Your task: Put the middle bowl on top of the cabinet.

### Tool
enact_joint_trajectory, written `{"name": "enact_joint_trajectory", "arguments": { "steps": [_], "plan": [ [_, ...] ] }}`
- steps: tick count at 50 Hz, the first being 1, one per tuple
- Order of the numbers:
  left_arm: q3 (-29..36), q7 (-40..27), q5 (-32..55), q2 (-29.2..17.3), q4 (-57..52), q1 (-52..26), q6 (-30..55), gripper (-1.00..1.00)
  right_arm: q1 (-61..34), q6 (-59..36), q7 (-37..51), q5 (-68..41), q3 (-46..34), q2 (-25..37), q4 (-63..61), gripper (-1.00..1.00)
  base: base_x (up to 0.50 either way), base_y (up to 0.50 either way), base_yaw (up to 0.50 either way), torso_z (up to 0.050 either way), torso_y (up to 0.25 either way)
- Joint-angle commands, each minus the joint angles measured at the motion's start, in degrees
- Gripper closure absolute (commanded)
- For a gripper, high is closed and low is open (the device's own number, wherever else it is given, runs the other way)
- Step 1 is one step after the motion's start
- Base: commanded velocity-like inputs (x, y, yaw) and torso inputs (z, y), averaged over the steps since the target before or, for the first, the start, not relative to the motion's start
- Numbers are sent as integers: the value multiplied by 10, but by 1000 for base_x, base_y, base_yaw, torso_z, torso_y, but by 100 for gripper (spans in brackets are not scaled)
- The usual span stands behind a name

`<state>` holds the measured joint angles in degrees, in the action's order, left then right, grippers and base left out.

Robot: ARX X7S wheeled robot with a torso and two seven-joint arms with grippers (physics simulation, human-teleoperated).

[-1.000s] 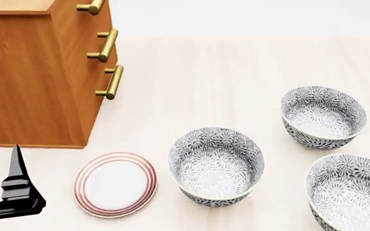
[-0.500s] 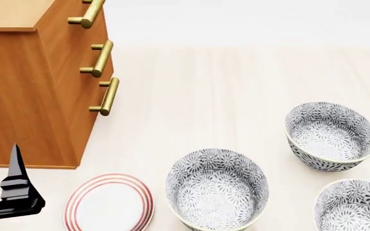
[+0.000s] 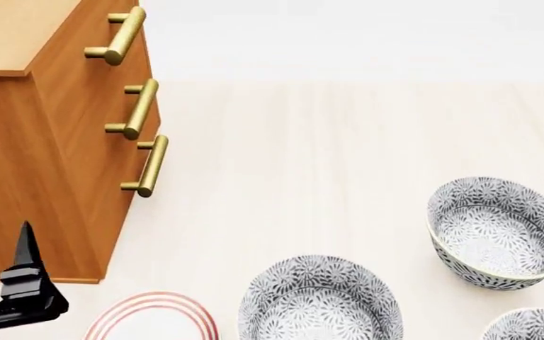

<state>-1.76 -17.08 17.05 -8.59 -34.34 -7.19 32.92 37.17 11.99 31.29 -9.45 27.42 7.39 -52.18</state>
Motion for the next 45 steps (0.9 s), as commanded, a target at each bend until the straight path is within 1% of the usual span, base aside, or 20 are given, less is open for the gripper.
{"name": "enact_joint_trajectory", "arguments": {
  "steps": [1, 2, 4, 7, 11, 15, 24, 28, 29, 33, 34, 35, 40, 45],
  "plan": [
    [-38, -3, 126, 32, -48, 29, 91, -100, 2, 5, 8, 7, 0, -3, 2, -100, 0, 0, 0, 0, 0],
    [-43, -7, 142, 37, -54, 31, 104, -100, 1, 2, 9, 10, -2, -3, 2, -100, 0, 0, 0, 0, 0],
    [-34, -3, 155, 45, -69, 45, 101, -100, -2, 2, 9, 16, -8, -3, 3, -100, 0, 0, 0, 0, 0],
    [0, 2, 151, 49, -94, 65, 90, -100, -3, 2, 10, 16, -11, -2, 6, -100, 0, 0, 0, 0, 0],
    [8, -14, 199, 64, -105, 64, 124, -100, -4, 5, 12, 13, -11, -1, 8, -100, 0, 0, 0, 0, 0],
    [27, -40, 233, 76, -113, 61, 142, -100, -6, 6, 15, 17, -16, -3, 10, -100, 0, 0, 0, 0, 0],
    [99, -98, 260, 76, -118, 52, 127, -100, 1, 16, 22, 14, -16, -7, 4, -100, 0, 0, 0, 0, 0],
    [117, -131, 302, 77, -121, 43, 137, -100, -2, 12, 25, 19, -22, -7, 2, -100, 0, 0, 0, 0, 0],
    [148, -134, 300, 82, -110, 46, 131, -100, -1, 12, 25, 18, -23, -6, 1, -100, 0, 0, 0, 0, 0],
    [178, -147, 313, 77, -83, 45, 118, -100, 2, 14, 27, 14, -20, -5, 0, -100, 0, 0, 0, 0, 0],
    [198, -233, 399, 85, 3, 0, 48, -100, 15, 38, 18, 0, -7, 1, 6, -100, 0, 0, 0, 0, 0],
    [209, -273, 418, 82, 33, -5, 41, -100, 17, 41, 18, 0, -7, 1, 7, -100, 0, 0, 0, 0, 0],
    [221, -262, 451, 76, 44, -5, 9, -100, 18, 41, 19, 4, -10, 0, 4, -100, 0, 0, 0, 0, 0],
    [239, -277, 441, 70, 58, -12, -3, -100, 20, 41, 20, 5, -10, 0, 0, -100, 0, 0, 0, 0, 0]
  ]
}}
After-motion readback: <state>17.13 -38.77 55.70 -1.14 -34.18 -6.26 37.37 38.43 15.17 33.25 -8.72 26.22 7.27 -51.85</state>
